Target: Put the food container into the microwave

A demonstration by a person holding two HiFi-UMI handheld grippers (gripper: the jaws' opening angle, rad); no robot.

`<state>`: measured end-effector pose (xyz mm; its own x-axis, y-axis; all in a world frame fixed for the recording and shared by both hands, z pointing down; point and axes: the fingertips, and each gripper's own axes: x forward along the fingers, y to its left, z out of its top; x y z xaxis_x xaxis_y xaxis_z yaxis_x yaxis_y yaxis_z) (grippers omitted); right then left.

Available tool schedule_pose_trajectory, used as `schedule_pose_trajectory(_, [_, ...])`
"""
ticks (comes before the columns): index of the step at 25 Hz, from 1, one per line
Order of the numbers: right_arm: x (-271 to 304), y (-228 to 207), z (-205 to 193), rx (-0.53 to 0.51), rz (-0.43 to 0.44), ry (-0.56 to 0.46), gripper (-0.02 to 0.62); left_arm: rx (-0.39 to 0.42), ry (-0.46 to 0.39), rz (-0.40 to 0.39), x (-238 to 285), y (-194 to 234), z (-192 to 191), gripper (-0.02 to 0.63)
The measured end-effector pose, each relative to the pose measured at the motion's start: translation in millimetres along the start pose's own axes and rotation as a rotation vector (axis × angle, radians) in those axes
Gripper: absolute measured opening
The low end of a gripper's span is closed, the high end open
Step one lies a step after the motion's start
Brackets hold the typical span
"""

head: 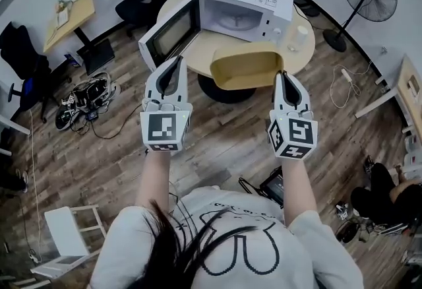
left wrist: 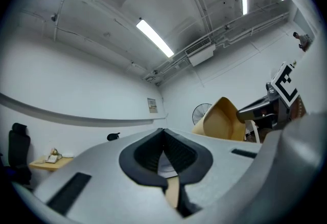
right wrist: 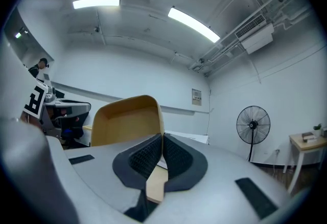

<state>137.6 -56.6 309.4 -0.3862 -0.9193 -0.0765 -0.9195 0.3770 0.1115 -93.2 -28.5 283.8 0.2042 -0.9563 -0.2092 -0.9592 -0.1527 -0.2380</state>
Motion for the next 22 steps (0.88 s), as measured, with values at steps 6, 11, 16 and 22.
schedule_pose_trajectory(6, [22.3, 6.1, -5.6, 0.023, 0.0, 0.025, 0.034, -0.001, -0.007, -0.001, 10.4, 12.1, -3.7, 0.008])
schedule_pose_trajectory(11, [44.1, 9.8, -9.2, 0.036, 0.006, 0.022, 0.034, 0.003, -0.012, 0.004, 23.3, 22.4, -9.3, 0.008])
schedule_pose_trajectory(16, [78.0, 6.0, -16.8, 0.059, -0.003, 0.046, 0.034, -0.001, -0.005, -0.004, 55.1, 36.4, -18.1, 0.008])
schedule_pose_trajectory(22, [130.9, -14.3, -43.2, 0.102, -0.024, 0.088, 0.034, 0.004, 0.009, -0.039, 113.1, 41.4, -43.2, 0.008])
